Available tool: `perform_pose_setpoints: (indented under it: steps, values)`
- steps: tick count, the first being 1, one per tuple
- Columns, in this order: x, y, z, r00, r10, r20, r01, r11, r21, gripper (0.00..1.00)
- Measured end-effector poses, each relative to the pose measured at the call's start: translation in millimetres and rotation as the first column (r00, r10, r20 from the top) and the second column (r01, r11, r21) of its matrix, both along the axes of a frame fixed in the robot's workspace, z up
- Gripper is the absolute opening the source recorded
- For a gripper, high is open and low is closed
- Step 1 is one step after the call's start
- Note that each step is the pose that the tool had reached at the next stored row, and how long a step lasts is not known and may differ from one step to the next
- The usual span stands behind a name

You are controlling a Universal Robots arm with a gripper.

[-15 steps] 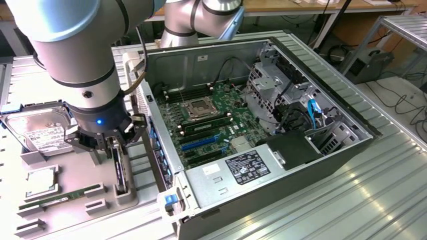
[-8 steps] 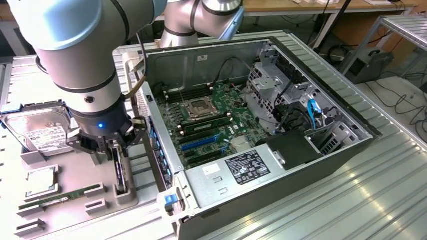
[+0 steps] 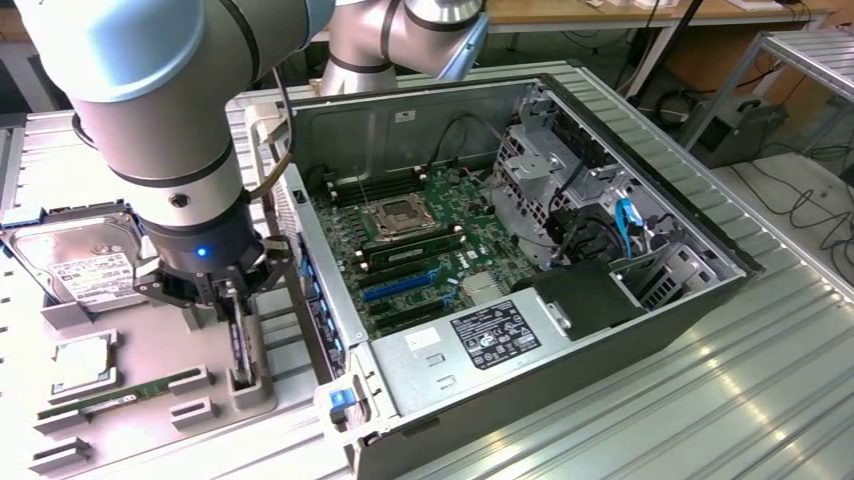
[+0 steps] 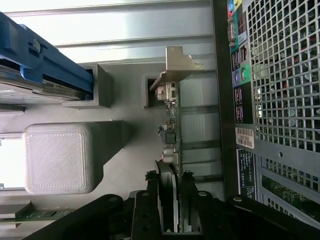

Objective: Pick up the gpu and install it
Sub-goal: 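Pick up the gpu and move the gpu toward the slot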

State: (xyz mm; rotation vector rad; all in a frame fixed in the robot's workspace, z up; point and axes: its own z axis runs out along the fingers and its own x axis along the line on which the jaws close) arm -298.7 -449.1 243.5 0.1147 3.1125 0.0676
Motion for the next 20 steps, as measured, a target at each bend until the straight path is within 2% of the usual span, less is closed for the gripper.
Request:
perform_pose_setpoints:
  steps: [20]
  values:
    - [0.1, 0.3, 1.8, 1.0000, 0.000, 0.0003, 0.000, 1.0000, 0.0002, 0.26]
